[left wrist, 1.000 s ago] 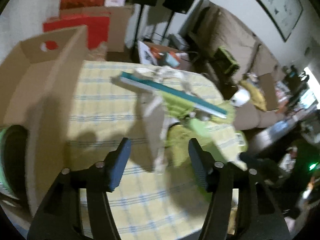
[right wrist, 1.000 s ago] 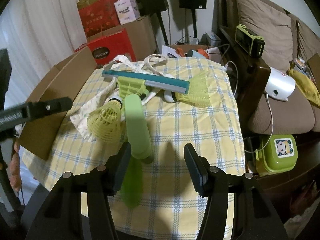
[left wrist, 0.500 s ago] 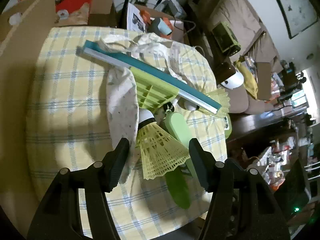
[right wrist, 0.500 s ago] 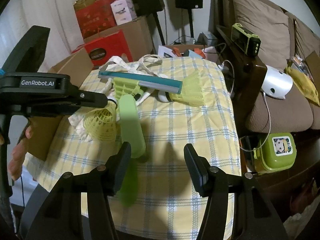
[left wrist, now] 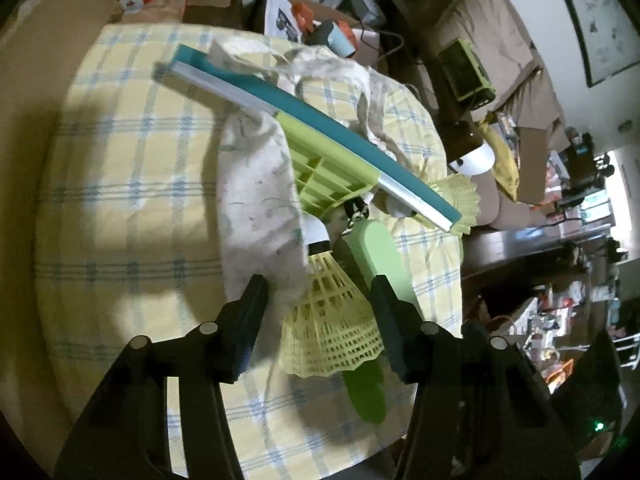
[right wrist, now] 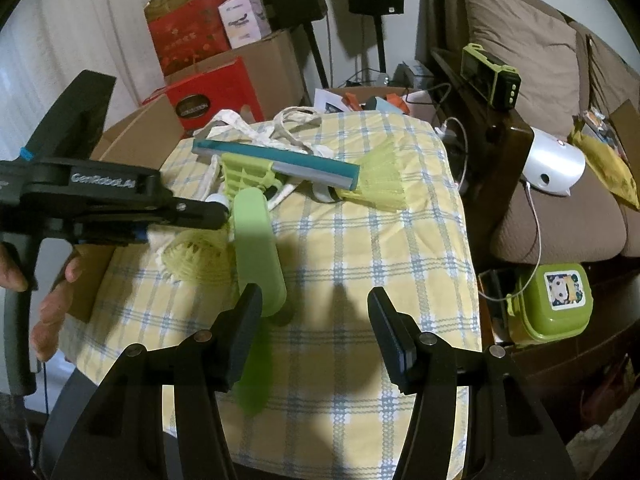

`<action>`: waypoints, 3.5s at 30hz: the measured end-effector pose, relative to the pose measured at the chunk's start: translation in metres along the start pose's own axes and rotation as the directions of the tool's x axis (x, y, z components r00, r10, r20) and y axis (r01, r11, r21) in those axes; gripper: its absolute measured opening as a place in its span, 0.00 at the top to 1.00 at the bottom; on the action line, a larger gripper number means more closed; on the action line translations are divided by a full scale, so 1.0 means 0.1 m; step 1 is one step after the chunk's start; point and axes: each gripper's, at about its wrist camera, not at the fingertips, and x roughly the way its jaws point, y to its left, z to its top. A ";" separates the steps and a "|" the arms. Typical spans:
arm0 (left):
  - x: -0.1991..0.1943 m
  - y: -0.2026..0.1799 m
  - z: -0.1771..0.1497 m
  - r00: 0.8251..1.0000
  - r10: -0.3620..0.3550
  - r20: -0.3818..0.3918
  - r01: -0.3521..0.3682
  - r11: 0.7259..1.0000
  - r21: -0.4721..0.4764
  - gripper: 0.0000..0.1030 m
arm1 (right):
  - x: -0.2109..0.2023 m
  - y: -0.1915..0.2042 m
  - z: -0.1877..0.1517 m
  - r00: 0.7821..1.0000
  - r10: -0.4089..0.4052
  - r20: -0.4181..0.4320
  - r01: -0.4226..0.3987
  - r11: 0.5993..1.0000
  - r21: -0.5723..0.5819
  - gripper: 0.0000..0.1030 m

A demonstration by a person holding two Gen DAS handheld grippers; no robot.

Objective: Organize objects
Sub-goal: 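Close the left tool fingers on the yellow shuttlecock's cork tip, then lift the yellow shuttlecock with the left tool while the right tool approaches the green fan, then carry the shuttlecock toward the box with the left tool while the right tool lifts the green fan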

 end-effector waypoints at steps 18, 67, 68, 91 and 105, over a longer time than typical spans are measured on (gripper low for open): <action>-0.32 -0.39 -0.03 0.999 -0.042 0.033 0.039 0.996 0.083 0.53 | 0.00 0.00 -0.01 1.000 0.001 -0.003 -0.001 1.000 0.007 0.44; -0.99 -0.07 -0.16 0.981 -0.066 0.182 0.057 0.997 0.053 0.73 | 0.48 0.39 0.31 0.999 -0.001 -0.047 -0.005 0.992 -0.127 0.43; -1.02 -0.06 -0.16 0.980 -0.066 0.187 0.057 0.997 0.054 0.73 | 0.51 0.40 0.32 0.999 -0.001 -0.052 -0.005 0.992 -0.127 0.43; -1.31 0.14 -0.26 0.971 -0.091 0.219 0.086 0.996 0.035 0.73 | 0.22 0.41 0.44 0.997 0.047 -0.053 -0.054 0.991 -0.124 0.75; -1.68 0.26 -0.27 0.959 -0.090 0.269 0.086 0.996 0.027 0.73 | -0.53 0.75 0.83 0.992 0.106 0.074 -0.092 0.982 -0.163 0.75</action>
